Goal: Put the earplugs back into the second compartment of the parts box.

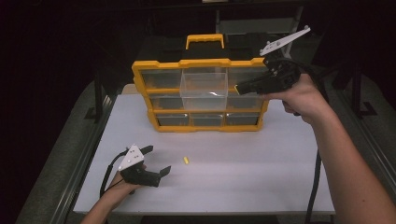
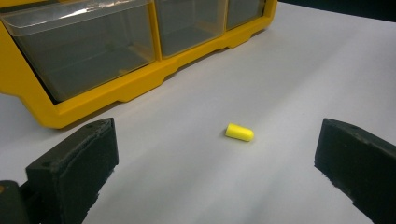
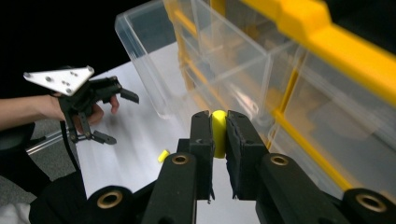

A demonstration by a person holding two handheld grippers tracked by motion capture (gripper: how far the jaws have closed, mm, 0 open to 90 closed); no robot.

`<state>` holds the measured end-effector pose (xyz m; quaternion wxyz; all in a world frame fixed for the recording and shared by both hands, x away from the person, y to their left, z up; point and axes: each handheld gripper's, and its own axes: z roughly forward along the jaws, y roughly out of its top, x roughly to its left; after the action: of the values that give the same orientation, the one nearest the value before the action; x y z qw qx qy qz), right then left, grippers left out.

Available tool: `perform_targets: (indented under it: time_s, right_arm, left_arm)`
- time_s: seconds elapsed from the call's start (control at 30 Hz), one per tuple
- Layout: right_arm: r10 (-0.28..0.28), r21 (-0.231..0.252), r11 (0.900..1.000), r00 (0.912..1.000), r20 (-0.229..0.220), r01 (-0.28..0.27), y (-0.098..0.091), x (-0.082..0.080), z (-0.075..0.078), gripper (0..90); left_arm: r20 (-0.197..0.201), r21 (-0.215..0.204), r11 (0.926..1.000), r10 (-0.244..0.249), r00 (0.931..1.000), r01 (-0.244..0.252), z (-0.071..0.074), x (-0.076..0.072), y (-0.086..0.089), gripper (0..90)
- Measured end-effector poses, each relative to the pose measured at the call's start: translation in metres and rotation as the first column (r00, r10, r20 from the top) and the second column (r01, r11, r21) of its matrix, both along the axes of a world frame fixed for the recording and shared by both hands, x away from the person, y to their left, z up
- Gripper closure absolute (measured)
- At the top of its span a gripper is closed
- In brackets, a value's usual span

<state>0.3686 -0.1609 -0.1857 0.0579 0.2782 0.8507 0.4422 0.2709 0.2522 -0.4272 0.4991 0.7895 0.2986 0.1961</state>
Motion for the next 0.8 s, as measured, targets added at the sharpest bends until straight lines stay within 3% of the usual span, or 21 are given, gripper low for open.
perform_targets:
  time_s: [0.37,0.8]
  right_arm:
    - [0.020,0.018,0.9996,0.9993,0.030,-0.020,0.011,0.004,0.029,79.6]
    - [0.050,-0.007,0.9987,0.9983,0.030,-0.050,0.038,0.017,0.037,79.3]
  left_arm:
    - [-0.001,-0.005,1.0000,0.000,1.0000,0.000,0.000,0.000,0.000,0.0]
    - [-0.003,-0.005,1.0000,-0.004,1.0000,0.004,0.000,-0.001,-0.001,0.0]
